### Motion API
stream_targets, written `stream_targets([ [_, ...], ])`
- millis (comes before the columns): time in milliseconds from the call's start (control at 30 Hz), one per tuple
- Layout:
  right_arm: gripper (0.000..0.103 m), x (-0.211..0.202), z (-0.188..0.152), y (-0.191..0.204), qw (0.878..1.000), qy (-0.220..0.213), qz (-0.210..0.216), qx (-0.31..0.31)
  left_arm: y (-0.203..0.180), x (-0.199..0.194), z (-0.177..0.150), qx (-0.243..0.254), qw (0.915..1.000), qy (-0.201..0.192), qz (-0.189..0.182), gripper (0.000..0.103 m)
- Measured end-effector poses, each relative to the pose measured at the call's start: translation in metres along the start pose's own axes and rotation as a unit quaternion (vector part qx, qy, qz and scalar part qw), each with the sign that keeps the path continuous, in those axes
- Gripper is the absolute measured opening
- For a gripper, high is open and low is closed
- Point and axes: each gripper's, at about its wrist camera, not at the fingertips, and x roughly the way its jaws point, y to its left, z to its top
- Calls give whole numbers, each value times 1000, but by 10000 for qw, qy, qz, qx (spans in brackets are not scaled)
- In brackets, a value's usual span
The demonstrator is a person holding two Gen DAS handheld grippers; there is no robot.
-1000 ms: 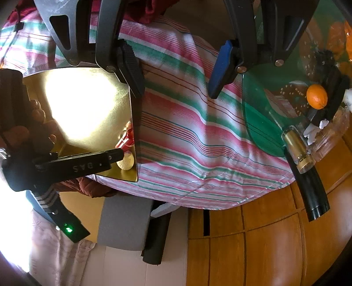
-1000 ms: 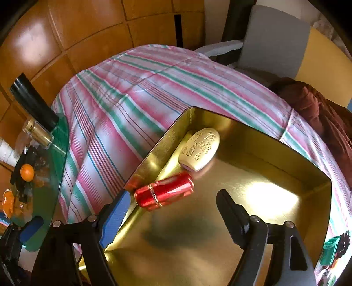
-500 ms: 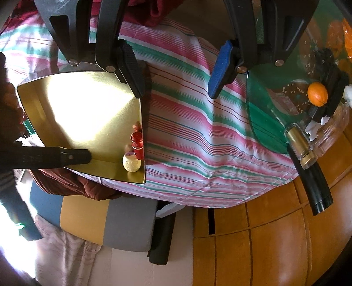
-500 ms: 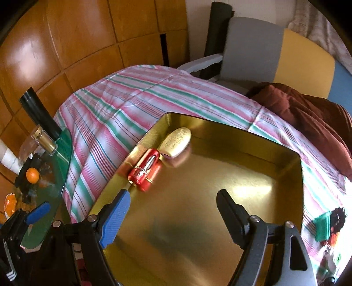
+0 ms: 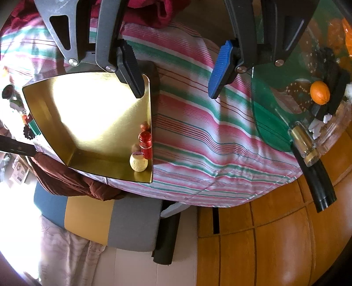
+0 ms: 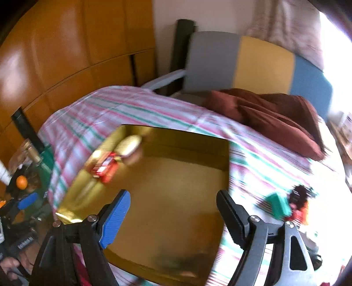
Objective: Organize rigid objects
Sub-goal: 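Grasp the orange plastic piece with the left gripper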
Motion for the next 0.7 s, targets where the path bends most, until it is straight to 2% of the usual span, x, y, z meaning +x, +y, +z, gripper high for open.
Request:
stream_targets([
  [267,82,-42,-27,-115,9906,-110,-791,1112,-12,-4,3,135,9991,-9,-394,61],
  [467,82,-82,-58,-197,9698,-164,-1412,1982,-38,-16,17,435,9959,-213,-769,62],
  [600,82,-98,-90,-248,9493,-83,-1712,2637,-75,-24,30,877,9872,-274,-1302,62],
  [700,82,-100,-117,-277,9347,-8,-1826,3049,-116,-31,37,1314,9750,-322,-1764,62],
])
